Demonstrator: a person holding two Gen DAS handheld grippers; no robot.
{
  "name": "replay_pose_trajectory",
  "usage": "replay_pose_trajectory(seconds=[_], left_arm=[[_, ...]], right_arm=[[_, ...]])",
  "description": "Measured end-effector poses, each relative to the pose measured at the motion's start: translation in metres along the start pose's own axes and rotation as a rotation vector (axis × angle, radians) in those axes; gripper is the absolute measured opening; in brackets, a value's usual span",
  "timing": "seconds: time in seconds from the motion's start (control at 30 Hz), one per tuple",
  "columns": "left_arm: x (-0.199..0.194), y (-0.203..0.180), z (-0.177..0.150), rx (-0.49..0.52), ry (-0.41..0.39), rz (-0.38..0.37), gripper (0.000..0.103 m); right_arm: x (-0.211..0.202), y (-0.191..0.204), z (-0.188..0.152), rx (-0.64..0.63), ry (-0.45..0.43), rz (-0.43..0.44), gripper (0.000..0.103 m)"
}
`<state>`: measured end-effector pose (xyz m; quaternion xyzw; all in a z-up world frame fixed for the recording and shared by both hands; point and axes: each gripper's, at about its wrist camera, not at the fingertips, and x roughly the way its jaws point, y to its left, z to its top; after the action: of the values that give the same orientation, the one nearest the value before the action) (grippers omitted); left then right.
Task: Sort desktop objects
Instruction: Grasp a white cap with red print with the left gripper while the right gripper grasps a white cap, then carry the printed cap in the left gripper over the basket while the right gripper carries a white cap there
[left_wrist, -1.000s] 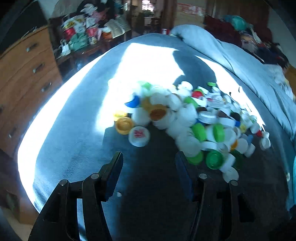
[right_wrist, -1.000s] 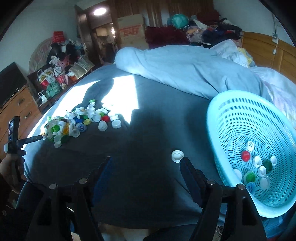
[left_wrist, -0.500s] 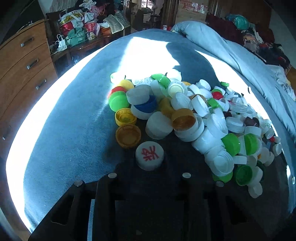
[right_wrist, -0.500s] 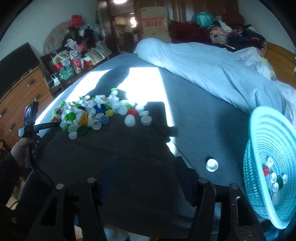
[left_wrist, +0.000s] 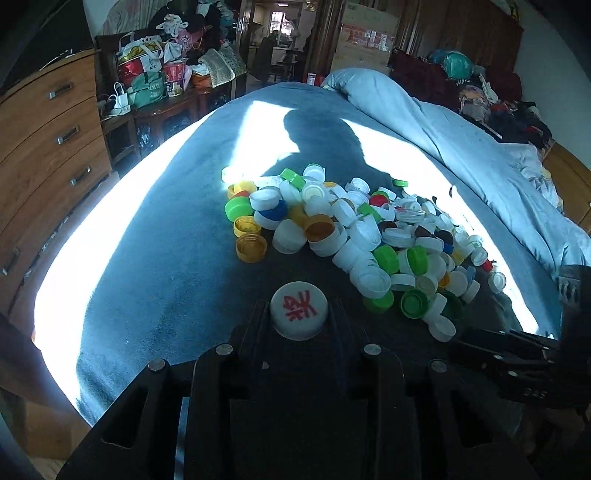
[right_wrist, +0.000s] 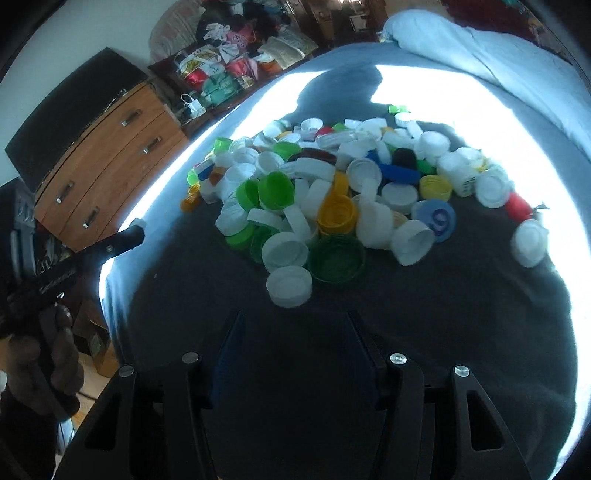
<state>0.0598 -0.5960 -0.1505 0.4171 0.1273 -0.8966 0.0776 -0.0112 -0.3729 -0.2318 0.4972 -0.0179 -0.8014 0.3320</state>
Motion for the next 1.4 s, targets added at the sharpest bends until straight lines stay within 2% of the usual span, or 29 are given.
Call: replay_pose_trajectory(seconds=[0.1,0.2,0.3,0.4,0.5,0.63,0.87,1.17,1.27,1.4], left_arm=[[0.002,0.002,-0.002,0.002,0.009,-0.013,0.027],[0.002,-0.001,-0.003,0.007,0.009,-0.026,0.027],[-0.002,-0.006,-0.003,0.022,0.003,-0.042,0.027],[-0.006,-0.015,-0.003,0.041,-0.001,-0.060,0.027],[-0.012,-0.031,-0.002,0.067,-0.005,-0.087,0.027],[-0.025,-0.075,0.003,0.138,-0.015,-0.147,0.027],[-0.040,-0.195,0.015,0.307,-0.035,-0.286,0.027],[-0.069,-0.395,0.034,0.568,-0.069,-0.494,0.027],[-0.076,-0.462,0.033,0.650,-0.045,-0.551,0.027],[-0.078,-0.531,0.022,0.726,0.016,-0.606,0.027]], right_arm=[[0.013,0.007,0.008,-0.023,0.003,-0.030,0.059],[0.016,0.014,0.013,-0.061,0.009,-0.106,0.032],[0.004,0.016,0.007,-0.073,0.011,-0.117,0.032],[-0.025,0.013,0.001,-0.086,-0.028,-0.130,0.032],[-0.062,0.009,-0.007,-0.102,-0.068,-0.153,0.032],[-0.130,-0.009,-0.019,-0.105,-0.168,-0.234,0.032],[-0.265,-0.071,-0.044,-0.007,-0.352,-0.438,0.032],[-0.415,-0.164,-0.083,0.178,-0.516,-0.681,0.032],[-0.445,-0.187,-0.095,0.243,-0.531,-0.732,0.032],[-0.470,-0.213,-0.109,0.326,-0.540,-0.763,0.032]])
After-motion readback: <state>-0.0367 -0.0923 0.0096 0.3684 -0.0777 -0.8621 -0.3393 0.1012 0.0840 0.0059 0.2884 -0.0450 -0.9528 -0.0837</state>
